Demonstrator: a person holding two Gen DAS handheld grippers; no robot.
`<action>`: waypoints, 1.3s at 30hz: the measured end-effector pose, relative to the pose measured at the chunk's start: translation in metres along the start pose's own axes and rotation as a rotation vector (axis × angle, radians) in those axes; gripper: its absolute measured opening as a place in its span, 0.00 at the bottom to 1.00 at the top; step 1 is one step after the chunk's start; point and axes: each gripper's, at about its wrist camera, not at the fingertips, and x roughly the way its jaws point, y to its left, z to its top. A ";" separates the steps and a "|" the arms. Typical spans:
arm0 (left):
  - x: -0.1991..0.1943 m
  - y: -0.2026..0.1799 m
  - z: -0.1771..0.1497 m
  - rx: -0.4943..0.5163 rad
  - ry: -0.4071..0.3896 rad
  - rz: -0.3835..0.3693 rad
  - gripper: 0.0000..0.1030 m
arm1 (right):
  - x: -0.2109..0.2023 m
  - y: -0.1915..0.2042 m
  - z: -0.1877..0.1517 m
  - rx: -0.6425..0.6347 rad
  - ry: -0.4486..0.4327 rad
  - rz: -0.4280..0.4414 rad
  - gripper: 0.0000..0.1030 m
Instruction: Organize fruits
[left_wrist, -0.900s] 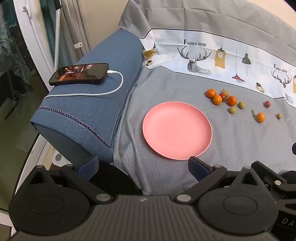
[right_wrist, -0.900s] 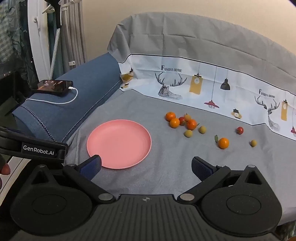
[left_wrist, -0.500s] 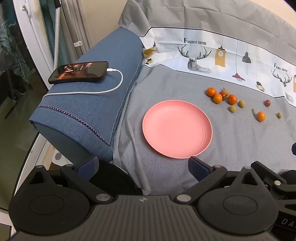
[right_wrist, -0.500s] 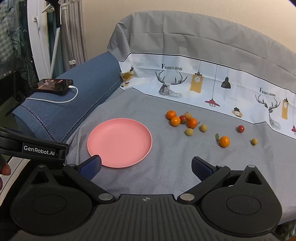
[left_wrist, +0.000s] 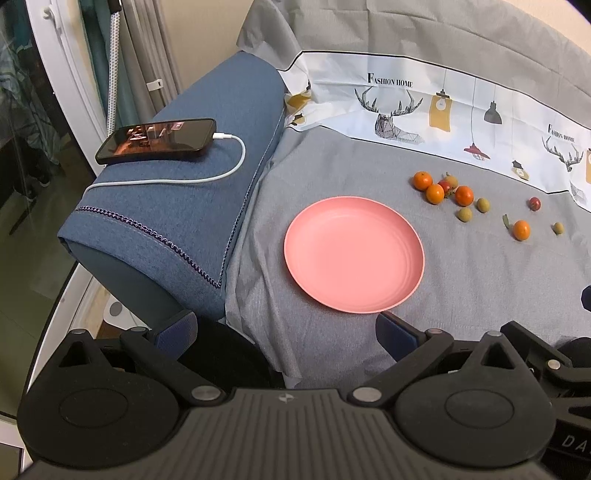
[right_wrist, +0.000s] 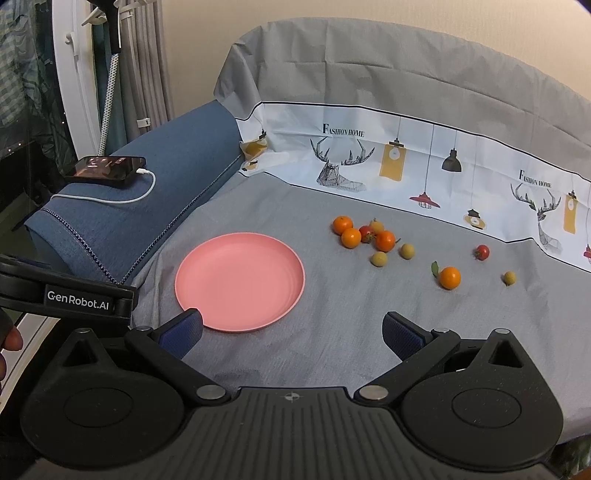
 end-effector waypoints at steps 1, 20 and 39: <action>0.000 0.000 0.000 0.000 0.001 0.000 1.00 | 0.000 0.000 0.000 -0.001 -0.002 0.000 1.00; 0.003 0.001 0.001 0.001 0.008 0.000 1.00 | 0.001 0.001 -0.001 0.009 -0.004 0.004 1.00; 0.017 -0.014 0.004 0.055 0.062 0.022 1.00 | 0.017 -0.019 -0.007 0.085 0.011 0.031 1.00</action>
